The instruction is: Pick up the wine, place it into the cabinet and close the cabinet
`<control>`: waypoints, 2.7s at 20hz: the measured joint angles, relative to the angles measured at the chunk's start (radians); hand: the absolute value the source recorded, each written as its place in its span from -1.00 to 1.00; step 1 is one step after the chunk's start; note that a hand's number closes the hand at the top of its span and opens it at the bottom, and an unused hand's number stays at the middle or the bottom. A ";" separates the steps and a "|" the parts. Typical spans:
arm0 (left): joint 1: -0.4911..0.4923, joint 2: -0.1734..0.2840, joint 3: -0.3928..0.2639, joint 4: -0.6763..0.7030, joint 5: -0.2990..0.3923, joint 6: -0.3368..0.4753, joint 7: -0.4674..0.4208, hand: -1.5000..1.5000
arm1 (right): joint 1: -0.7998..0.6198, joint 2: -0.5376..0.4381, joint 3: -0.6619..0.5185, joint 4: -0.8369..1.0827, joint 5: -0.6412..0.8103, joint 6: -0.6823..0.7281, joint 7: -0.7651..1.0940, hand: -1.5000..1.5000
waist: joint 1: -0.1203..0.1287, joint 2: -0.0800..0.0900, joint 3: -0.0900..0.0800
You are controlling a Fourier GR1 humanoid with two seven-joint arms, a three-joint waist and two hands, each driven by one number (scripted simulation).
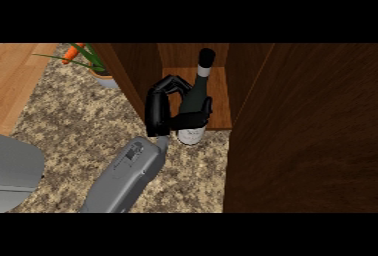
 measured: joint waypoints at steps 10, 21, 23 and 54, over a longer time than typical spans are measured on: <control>-0.076 0.001 0.107 0.125 0.011 -0.102 0.022 1.00 | 0.033 0.017 0.016 0.000 -0.002 0.005 -0.022 -1.00 | 0.000 0.000 0.000; -0.221 -0.001 0.167 0.348 0.031 -0.116 -0.022 1.00 | 0.036 0.013 0.009 0.005 -0.009 0.019 -0.025 -1.00 | -0.008 0.002 0.000; -0.249 -0.002 0.181 0.394 0.030 -0.110 -0.060 1.00 | 0.031 0.012 0.013 0.003 -0.011 0.018 -0.018 -1.00 | -0.013 0.003 0.000; -0.488 -0.005 0.394 0.811 0.151 -0.213 -0.291 1.00 | 0.053 0.040 0.046 0.020 -0.025 0.049 -0.073 -1.00 | -0.044 0.006 0.006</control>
